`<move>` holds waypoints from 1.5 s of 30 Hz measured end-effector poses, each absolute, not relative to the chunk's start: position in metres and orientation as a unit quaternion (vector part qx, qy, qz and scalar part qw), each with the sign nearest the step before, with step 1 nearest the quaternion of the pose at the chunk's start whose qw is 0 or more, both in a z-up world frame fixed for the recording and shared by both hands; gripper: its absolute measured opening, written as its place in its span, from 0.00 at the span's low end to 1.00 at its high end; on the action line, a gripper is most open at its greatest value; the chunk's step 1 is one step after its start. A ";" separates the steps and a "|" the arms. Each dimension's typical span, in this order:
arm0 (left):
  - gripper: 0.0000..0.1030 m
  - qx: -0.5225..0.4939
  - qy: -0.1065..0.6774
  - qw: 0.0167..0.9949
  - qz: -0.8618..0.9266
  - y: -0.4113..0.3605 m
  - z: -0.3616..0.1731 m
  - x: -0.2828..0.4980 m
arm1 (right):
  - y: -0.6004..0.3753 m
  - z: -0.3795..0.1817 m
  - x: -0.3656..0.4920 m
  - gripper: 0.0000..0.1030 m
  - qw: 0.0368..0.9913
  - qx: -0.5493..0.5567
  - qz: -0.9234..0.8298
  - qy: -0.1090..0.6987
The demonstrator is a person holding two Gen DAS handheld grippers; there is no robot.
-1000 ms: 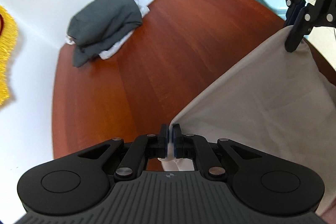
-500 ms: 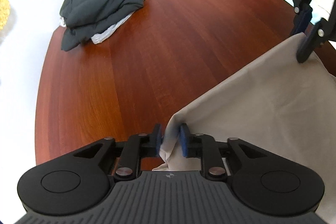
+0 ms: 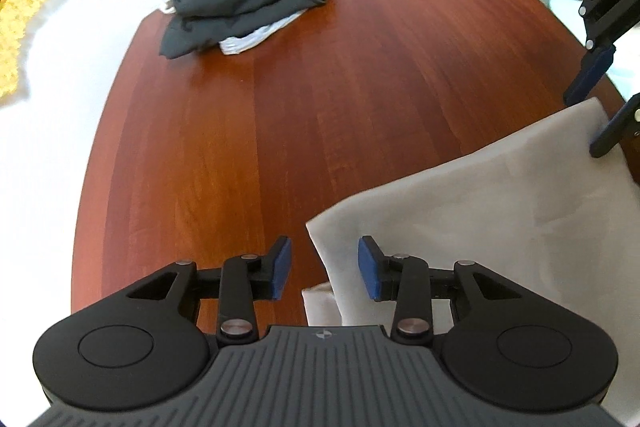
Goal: Fold clothes
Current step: 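Flip the bundle over, lay it down and open both grippers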
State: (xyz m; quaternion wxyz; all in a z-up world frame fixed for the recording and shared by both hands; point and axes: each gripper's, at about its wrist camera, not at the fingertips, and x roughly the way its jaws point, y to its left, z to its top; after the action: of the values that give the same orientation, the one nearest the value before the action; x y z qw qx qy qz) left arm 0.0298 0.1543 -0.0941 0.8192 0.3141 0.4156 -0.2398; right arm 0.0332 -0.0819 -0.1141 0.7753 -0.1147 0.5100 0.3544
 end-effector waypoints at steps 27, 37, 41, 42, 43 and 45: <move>0.50 0.068 0.465 0.882 0.039 0.164 -0.047 -0.119 | -0.088 -0.070 0.021 0.60 0.780 -0.170 0.380 0.467; 0.54 -0.017 0.461 0.877 0.134 0.151 -0.040 -0.167 | -0.085 -0.046 0.023 0.66 0.772 -0.201 0.410 0.442; 0.56 -0.050 0.450 0.874 0.175 0.144 -0.038 -0.184 | -0.078 -0.044 0.024 0.67 0.751 -0.224 0.451 0.428; 0.56 -0.060 0.448 0.872 0.187 0.142 -0.038 -0.188 | -0.078 -0.044 0.024 0.67 0.748 -0.226 0.455 0.427; 0.56 -0.070 0.445 0.870 0.199 0.140 -0.038 -0.191 | -0.077 -0.044 0.026 0.67 0.744 -0.229 0.461 0.426; 0.58 -0.101 0.436 0.866 0.224 0.137 -0.039 -0.198 | -0.074 -0.045 0.029 0.67 0.733 -0.242 0.477 0.421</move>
State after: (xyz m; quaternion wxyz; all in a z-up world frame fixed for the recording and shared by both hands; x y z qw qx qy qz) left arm -0.1979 0.1367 -0.0386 0.8656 -0.1012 0.4364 0.2236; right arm 0.0286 -0.0736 -0.0446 0.7328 -0.2423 0.4206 0.4770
